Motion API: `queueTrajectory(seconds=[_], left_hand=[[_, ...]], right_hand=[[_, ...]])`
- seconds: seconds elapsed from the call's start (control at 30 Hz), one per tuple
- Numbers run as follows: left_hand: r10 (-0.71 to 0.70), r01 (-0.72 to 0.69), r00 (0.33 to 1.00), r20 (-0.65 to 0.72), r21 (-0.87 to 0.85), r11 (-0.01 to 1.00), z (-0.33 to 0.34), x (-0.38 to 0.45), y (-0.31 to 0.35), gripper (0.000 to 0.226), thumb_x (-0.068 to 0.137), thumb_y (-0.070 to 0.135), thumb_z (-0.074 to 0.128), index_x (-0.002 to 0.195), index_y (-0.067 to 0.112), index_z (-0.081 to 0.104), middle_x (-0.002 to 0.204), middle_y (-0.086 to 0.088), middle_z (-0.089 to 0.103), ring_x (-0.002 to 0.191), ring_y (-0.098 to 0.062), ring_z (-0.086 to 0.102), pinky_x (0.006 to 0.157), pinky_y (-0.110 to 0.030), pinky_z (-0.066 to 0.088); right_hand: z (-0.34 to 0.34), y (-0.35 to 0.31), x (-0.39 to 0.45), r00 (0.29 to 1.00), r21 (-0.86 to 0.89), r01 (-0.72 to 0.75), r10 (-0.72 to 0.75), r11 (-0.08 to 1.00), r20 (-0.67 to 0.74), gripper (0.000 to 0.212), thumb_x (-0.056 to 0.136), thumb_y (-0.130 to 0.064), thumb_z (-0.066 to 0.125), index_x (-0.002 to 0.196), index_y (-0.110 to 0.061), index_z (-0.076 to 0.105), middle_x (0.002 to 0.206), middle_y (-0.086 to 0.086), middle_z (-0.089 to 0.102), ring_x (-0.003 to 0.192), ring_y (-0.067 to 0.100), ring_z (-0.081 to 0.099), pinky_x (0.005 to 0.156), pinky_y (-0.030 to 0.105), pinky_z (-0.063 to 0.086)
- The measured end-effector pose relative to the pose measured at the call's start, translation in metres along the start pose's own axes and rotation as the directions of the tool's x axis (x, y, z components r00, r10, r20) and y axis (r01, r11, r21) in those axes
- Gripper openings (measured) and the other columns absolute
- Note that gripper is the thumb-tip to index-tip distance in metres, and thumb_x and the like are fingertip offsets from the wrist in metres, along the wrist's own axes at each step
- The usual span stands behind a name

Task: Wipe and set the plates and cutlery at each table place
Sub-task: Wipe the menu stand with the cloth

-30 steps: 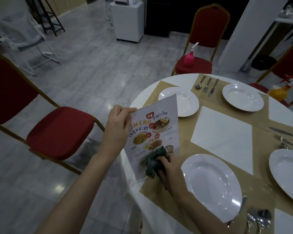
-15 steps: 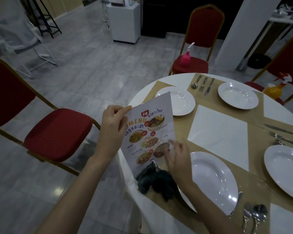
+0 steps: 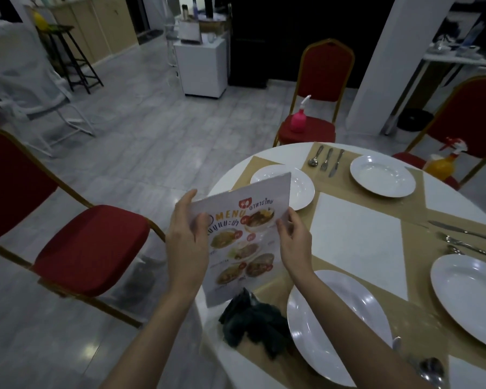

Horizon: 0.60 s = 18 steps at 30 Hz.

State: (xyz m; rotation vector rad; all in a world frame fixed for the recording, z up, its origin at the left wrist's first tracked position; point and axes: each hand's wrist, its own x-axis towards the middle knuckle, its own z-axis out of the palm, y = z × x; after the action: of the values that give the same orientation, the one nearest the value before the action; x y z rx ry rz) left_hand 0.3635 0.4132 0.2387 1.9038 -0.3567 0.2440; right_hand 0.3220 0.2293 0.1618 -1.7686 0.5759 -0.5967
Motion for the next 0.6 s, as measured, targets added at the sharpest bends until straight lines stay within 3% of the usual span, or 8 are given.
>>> queueTrajectory(seconds=[0.1, 0.2, 0.27, 0.43, 0.6], left_hand=[[0.146, -0.147, 0.989, 0.011, 0.043, 0.988, 0.002, 0.033, 0.021, 0.039, 0.099, 0.018, 0.048, 0.137, 0.025, 0.042, 0.117, -0.005, 0.058, 0.096, -0.018, 0.065, 0.071, -0.021, 0.057], [0.234, -0.235, 0.971, 0.055, 0.018, 0.972, 0.017, 0.065, 0.048, 0.04, 0.099, 0.017, 0.048, 0.137, 0.025, 0.04, 0.116, -0.006, 0.057, 0.096, -0.02, 0.064, 0.074, -0.04, 0.059], [0.285, -0.284, 0.953, 0.099, -0.024, 0.959, 0.037, 0.081, 0.069, 0.039, 0.098, 0.015, 0.049, 0.136, 0.023, 0.041, 0.112, -0.006, 0.058, 0.092, -0.02, 0.065, 0.072, -0.039, 0.06], [0.321, -0.299, 0.909, 0.266, -0.123, 0.946, 0.13, 0.09, 0.107, 0.037, 0.098, 0.011, 0.049, 0.133, 0.019, 0.044, 0.107, -0.004, 0.058, 0.089, -0.011, 0.063, 0.062, -0.014, 0.052], [0.32, -0.273, 0.866, 0.385, -0.171, 0.947, 0.23, 0.078, 0.114, 0.033, 0.097, 0.014, 0.05, 0.129, 0.021, 0.047, 0.116, -0.003, 0.06, 0.101, -0.018, 0.061, 0.077, -0.039, 0.056]], right_hand=[[-0.011, -0.019, 0.014, 0.996, 0.07, 0.014, -0.008, 0.997, -0.09, 0.026, 0.1, -0.019, 0.051, 0.124, -0.019, 0.061, 0.101, -0.016, 0.068, 0.088, -0.005, 0.064, 0.068, 0.015, 0.054], [-0.037, -0.037, 0.033, 0.978, 0.1, 0.056, -0.034, 0.993, -0.206, 0.028, 0.099, -0.022, 0.054, 0.125, -0.016, 0.062, 0.107, -0.005, 0.07, 0.095, 0.006, 0.066, 0.079, 0.025, 0.057], [-0.064, -0.043, 0.046, 0.959, 0.106, 0.082, -0.05, 0.991, -0.278, 0.028, 0.098, -0.024, 0.056, 0.124, -0.017, 0.063, 0.111, -0.006, 0.069, 0.099, 0.007, 0.065, 0.084, 0.027, 0.055], [-0.156, -0.029, 0.072, 0.894, 0.038, 0.035, -0.015, 0.999, -0.449, 0.019, 0.096, -0.021, 0.058, 0.114, -0.019, 0.065, 0.101, -0.01, 0.069, 0.096, 0.007, 0.065, 0.084, 0.03, 0.055], [-0.232, 0.009, 0.085, 0.814, -0.013, -0.074, 0.053, 0.997, -0.578, 0.018, 0.096, -0.018, 0.059, 0.111, -0.013, 0.068, 0.095, -0.01, 0.067, 0.093, 0.01, 0.065, 0.071, 0.015, 0.049]])
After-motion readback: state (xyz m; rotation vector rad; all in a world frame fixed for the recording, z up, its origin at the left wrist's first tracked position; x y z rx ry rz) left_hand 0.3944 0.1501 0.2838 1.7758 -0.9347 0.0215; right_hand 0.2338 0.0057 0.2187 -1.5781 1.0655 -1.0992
